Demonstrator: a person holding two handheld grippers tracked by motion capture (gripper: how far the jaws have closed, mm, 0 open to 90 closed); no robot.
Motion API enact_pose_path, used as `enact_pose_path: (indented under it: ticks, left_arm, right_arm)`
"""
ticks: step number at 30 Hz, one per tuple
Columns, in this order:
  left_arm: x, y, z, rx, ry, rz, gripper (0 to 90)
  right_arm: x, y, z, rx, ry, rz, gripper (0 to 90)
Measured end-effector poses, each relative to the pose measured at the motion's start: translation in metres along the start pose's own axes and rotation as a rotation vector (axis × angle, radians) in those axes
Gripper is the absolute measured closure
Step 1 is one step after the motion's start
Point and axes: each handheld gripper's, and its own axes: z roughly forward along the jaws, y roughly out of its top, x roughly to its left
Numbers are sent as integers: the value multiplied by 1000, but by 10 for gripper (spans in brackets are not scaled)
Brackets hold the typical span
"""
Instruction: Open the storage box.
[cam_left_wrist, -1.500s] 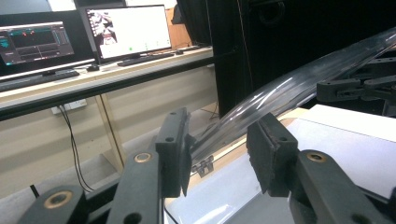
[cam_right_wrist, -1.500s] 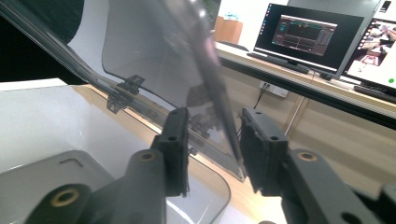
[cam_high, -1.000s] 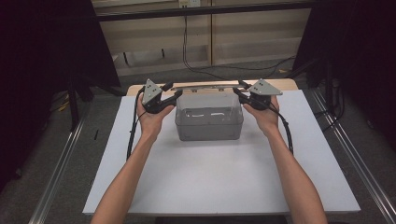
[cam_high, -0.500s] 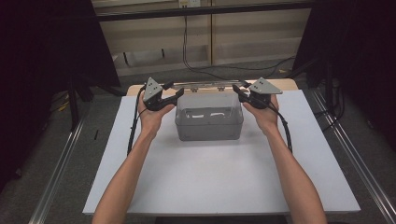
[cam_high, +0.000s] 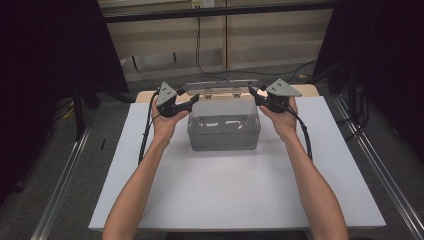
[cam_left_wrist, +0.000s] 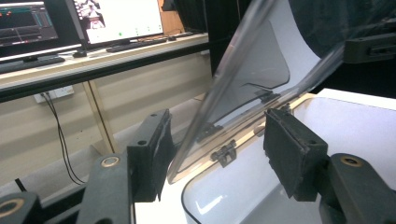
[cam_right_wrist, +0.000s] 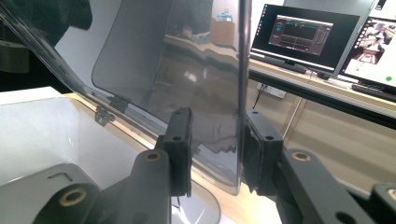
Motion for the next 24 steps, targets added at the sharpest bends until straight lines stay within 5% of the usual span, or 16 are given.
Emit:
enact_pose_path:
  ticks: [19, 24]
  left_arm:
    - [15, -10, 17, 10, 14, 14, 529]
    - [19, -11, 19, -5, 18, -17, 539]
  right_arm:
    - [-6, 6, 9, 1, 0, 11, 660]
    - [-7, 7, 11, 1, 1, 15, 662]
